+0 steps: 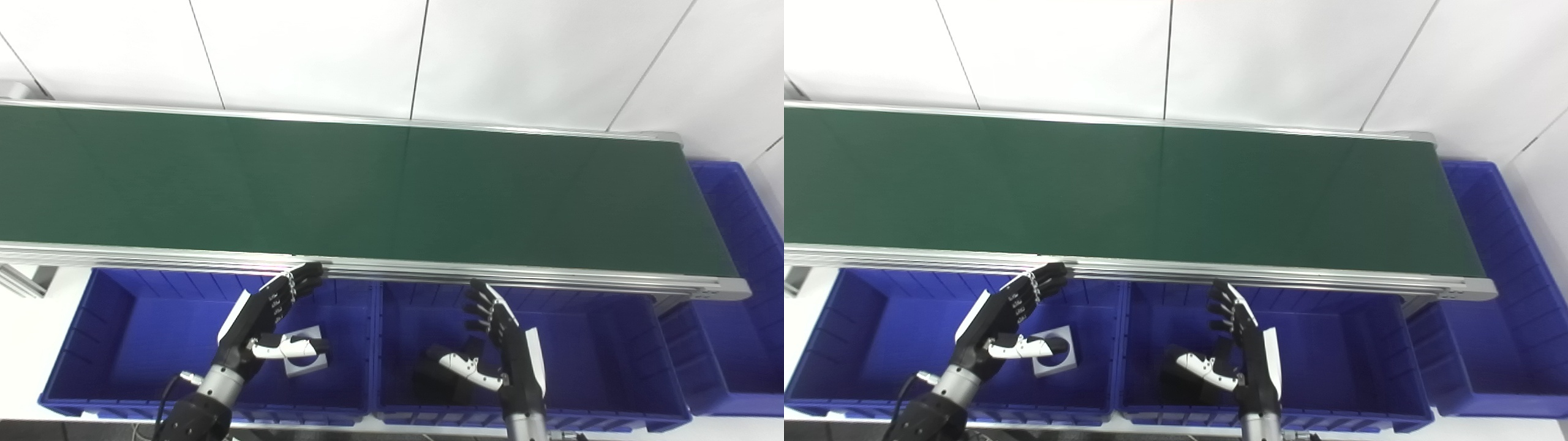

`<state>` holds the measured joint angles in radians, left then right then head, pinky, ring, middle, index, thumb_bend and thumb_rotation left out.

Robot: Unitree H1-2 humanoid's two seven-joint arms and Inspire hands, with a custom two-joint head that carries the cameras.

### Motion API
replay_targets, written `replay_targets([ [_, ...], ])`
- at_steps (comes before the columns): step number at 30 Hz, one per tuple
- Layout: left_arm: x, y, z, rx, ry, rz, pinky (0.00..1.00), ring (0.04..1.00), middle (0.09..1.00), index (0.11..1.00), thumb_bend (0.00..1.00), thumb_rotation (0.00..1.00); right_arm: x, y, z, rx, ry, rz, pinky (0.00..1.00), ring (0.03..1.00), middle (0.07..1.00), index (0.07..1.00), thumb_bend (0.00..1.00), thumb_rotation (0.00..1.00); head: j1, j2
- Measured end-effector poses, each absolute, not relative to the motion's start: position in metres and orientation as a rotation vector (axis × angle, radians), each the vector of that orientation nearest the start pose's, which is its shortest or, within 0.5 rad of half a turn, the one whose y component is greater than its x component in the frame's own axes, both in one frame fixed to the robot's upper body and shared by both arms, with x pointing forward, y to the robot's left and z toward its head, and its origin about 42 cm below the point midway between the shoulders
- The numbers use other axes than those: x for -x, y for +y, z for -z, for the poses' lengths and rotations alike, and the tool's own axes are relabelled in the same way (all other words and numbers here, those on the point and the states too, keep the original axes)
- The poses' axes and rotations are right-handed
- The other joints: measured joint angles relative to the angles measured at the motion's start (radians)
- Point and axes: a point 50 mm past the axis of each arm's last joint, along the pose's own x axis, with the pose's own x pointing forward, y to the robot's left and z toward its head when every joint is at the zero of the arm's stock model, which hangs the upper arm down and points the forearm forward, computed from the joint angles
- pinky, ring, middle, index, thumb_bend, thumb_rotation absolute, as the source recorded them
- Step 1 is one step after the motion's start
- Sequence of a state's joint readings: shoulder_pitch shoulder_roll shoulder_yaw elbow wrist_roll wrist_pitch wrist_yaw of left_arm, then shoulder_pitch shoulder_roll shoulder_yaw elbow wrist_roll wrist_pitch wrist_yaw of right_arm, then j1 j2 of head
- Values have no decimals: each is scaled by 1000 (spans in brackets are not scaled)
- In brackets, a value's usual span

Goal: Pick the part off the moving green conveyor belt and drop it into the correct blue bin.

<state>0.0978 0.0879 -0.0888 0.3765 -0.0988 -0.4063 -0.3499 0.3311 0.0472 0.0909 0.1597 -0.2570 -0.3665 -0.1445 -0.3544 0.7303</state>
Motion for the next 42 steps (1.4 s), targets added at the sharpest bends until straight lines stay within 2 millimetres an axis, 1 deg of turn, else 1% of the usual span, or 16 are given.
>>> replay_targets([
  [1,-218,214,3,22,67,371,875,807,800,773,766,3,-151,-187,-8,184,88,49,667,772,822,850,632,103,6,-12],
  [3,-217,212,6,29,71,362,859,790,780,751,759,0,-151,-190,-5,190,91,52,662,774,827,855,631,109,14,-19],
  [8,-216,208,8,52,75,338,823,754,752,729,731,0,-152,-194,-1,203,98,53,659,774,828,854,635,126,32,-20],
  [12,-217,209,8,59,71,323,837,773,764,740,708,0,-154,-196,0,201,98,53,661,773,825,854,643,139,41,-19],
  [18,-218,211,7,61,67,307,877,801,784,757,690,0,-155,-195,0,177,91,62,666,768,817,855,654,129,45,-23],
  [24,-217,208,7,57,67,309,908,815,796,775,700,0,-154,-196,0,172,89,52,668,772,828,864,648,123,55,-29],
  [32,-216,207,8,42,72,301,910,824,806,784,722,0,-153,-198,0,167,87,21,668,774,835,867,660,117,71,-29],
  [35,-216,206,8,43,72,301,900,820,804,778,724,0,-154,-199,0,172,84,16,671,776,833,867,663,120,77,-29],
  [37,-216,206,8,41,73,304,889,814,800,773,723,0,-154,-200,0,173,83,15,672,778,836,869,661,120,110,-31],
  [42,-215,203,6,39,68,305,857,801,794,765,744,0,-154,-205,0,177,84,15,660,774,838,870,654,126,127,-37],
])
